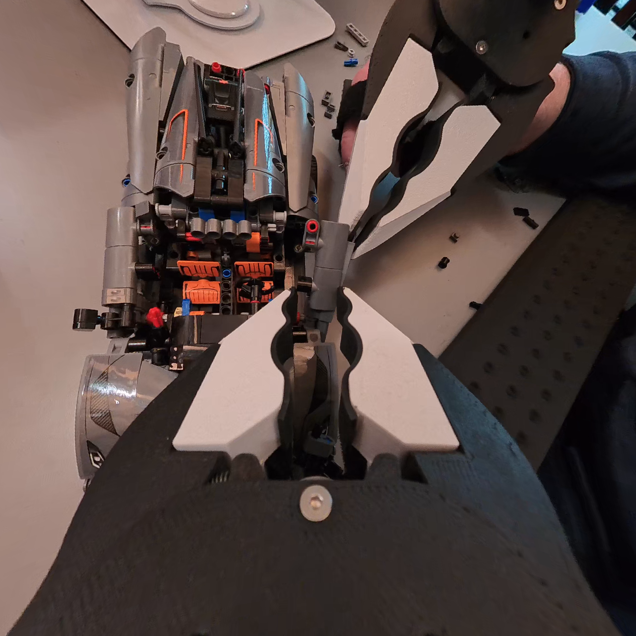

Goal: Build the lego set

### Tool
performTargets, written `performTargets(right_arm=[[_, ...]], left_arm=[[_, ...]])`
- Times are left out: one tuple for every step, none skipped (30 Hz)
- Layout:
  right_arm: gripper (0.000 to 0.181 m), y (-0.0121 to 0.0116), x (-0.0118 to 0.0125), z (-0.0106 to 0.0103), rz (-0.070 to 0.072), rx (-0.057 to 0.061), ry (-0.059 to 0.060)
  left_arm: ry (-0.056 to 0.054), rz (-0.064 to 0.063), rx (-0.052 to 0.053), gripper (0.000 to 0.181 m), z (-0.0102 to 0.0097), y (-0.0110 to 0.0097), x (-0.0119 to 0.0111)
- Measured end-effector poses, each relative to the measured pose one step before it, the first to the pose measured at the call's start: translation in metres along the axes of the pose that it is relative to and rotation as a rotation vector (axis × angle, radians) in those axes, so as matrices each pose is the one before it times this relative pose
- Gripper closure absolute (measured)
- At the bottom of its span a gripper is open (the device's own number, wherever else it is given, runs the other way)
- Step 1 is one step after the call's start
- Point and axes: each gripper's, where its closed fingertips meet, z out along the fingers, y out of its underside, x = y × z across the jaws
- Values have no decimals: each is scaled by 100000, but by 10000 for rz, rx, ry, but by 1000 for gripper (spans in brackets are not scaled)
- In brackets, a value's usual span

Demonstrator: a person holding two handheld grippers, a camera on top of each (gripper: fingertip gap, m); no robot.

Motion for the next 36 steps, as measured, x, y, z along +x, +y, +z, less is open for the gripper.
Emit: performTargets(right_arm=[[180,10,-2,-12,-1,-4,-1],[180,13,6,-6,-2,-9,3],[180,29,0,-5,2,-13,-5],[180,18,-14,-1,-8,-10,1],[180,15,8,-21,4,-3,2],[180,16,19,-20,15,1,-5],[180,7,-1,-16,14,4,-6],[180,-16,7,-14,-4,12,4],[180,-37,-16,4,-30,2,13],[180,-2,-24,10,-35,-16,12],[180,-1,1,3,-17,-17,10],[180,-5,5,-14,-6,-3,14],[180,-6,8,-4,-11,6,8],[180,-8,-27,2,-14,-1,1],[180,1,-5,19,-11,-7,18],[180,-3,9,-4,-29,-15,25],[180,6,11,-21,-31,-12,13],[180,-9,2,-5,-8,4,20],[181,-5,32,2,2,3,24],[181,52,25,2,3,-15,9],[181,57,38,7,2,-20,11],[181,20,96,-12,9,3,55],[181,13,120,-22,31,10,62],[181,11,51,-5,11,-6,35],[180,17,57,15,-16,-10,25],[180,18,87,1,35,5,3],[180,36,46,1,67,24,-25],[180,44,4,-3,38,31,-38],[180,51,-27,12,-16,-2,-20],[180,40,-23,-6,-22,-29,-13],[180,16,-4,-32,-1,-20,-12],[180,21,-15,-24,-3,-9,-11],[180,24,-28,-9,-16,-2,-10],[180,2,-45,2,-36,-8,7],[181,-16,-36,14,-61,-36,20],[181,-31,-59,28,-40,-27,6]], left_arm=[[-12,-5,-5,161,37,-12,-10],[-63,83,-32,161,40,17,5],[-79,108,-34,161,22,8,-22],[-46,41,-4,161,32,-8,-21],[-50,62,25,161,31,-26,-16],[-30,28,13,161,33,-15,-17],[32,-78,45,161,10,-43,-19],[54,-86,39,161,-16,-26,-21],[20,-30,0,161,-17,-2,-20],[-1,-5,4,161,2,7,-5],[-4,-23,21,161,0,-25,-22],[3,-67,34,162,5,-25,-31],[30,-76,31,162,8,-13,10],[8,-43,-14,162,-20,18,0],[-34,-30,4,162,16,-8,-45],[1,-84,38,162,20,-24,1],[11,-69,46,162,11,-15,-15],[-2,-92,41,162,-5,-30,-34],[43,-103,31,165,-25,-2,9],[218,-137,111,169,-55,-142,154],[29,-112,76,169,76,-12,-60],[-68,115,47,169,37,-6,16],[-99,126,-36,169,44,14,-7],[-23,35,-65,169,10,12,-7],[0,30,-9,169,-6,-30,-32],[-59,130,8,169,6,-6,-13],[-54,74,-17,168,14,30,18],[-53,59,-52,168,12,42,12],[-112,143,-83,168,46,48,19],[-182,202,-80,168,17,-23,-11],[-195,178,-56,169,9,-67,-31],[-153,125,-86,169,51,21,6],[-151,103,-47,169,-3,-18,-10],[-139,78,-25,169,4,15,-3],[-117,70,-17,169,-21,35,-11],[-131,82,-28,169,-64,13,0]])
